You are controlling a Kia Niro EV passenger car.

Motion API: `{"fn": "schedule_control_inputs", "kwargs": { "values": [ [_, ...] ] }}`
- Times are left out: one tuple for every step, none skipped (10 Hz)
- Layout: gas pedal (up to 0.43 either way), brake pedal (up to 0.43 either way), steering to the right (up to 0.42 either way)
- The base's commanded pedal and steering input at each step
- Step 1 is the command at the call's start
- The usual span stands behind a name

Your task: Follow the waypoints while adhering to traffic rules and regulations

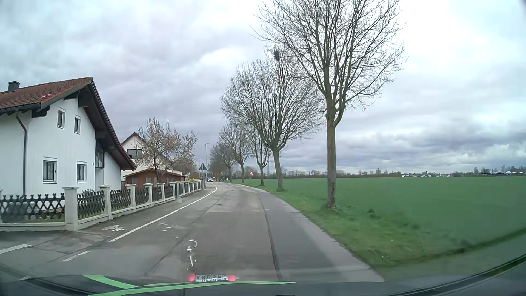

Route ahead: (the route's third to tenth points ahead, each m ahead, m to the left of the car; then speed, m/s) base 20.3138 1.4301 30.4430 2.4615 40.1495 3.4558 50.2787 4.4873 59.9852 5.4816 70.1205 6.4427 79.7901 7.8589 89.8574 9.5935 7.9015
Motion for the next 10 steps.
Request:
{"fn": "schedule_control_inputs", "kwargs": {
  "values": [
    [0.079,0.0,-0.002],
    [0.079,0.0,-0.002],
    [0.079,0.0,-0.002],
    [0.067,0.0,-0.002],
    [0.047,0.0,-0.002],
    [0.047,0.0,-0.002],
    [0.039,0.0,-0.003],
    [0.008,0.0,-0.003],
    [0.0,0.0,-0.003],
    [0.0,0.0,-0.003]
  ]
}}
